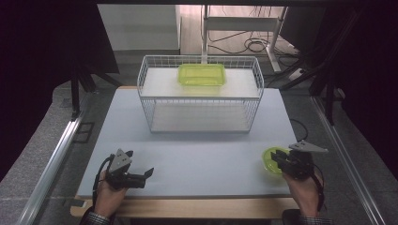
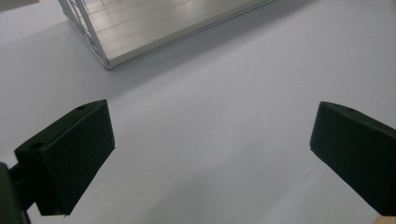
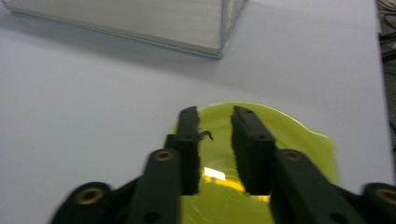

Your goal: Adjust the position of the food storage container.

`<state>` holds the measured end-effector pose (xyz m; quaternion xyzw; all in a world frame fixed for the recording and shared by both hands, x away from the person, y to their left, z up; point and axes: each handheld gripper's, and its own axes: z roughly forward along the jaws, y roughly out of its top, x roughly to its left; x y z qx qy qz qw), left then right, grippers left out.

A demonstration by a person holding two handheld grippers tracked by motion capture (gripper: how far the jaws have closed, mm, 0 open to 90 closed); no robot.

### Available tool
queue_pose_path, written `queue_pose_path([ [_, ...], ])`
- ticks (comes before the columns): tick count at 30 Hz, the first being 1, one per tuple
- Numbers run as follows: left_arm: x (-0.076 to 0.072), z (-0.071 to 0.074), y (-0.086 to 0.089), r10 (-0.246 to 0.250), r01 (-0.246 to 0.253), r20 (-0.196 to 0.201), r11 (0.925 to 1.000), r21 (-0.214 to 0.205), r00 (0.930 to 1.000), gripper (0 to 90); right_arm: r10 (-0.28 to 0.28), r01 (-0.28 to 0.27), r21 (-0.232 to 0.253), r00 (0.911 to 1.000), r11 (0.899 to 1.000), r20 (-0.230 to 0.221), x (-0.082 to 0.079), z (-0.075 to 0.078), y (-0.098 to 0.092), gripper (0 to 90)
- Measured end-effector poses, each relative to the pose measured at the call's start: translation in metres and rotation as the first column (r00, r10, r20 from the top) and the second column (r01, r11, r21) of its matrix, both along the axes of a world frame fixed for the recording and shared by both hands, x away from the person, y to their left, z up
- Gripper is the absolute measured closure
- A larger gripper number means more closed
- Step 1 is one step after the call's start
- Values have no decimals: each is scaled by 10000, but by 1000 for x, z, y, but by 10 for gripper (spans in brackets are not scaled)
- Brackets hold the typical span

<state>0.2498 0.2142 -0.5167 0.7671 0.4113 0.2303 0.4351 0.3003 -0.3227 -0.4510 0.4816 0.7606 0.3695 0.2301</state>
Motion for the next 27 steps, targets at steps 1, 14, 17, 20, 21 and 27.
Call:
queue_pose_path([
  [1,0,0,0,8,-8,-6,10000,3,10000,0,-93,94,-68,10000,9999,21,0,0,-5,830],
  [14,0,0,0,28,-28,36,10000,78,10000,0,-1403,1403,-386,9901,9894,29,-2,-3,-50,893],
  [17,-1,1,0,27,-28,75,10000,80,10000,0,-1660,1648,-456,9859,9853,-225,0,-9,-58,892],
  [20,0,0,0,40,-40,77,10000,70,10000,0,-1706,1686,-502,9846,9844,-388,2,-13,-60,892],
  [21,0,0,0,38,-38,67,10000,71,10000,0,-1709,1688,-501,9844,9844,-411,3,-14,-60,892],
  [27,-1,1,-1,13,-14,187,10000,56,9998,0,-1720,1705,-265,9821,9850,-761,5,-19,-60,892],
])
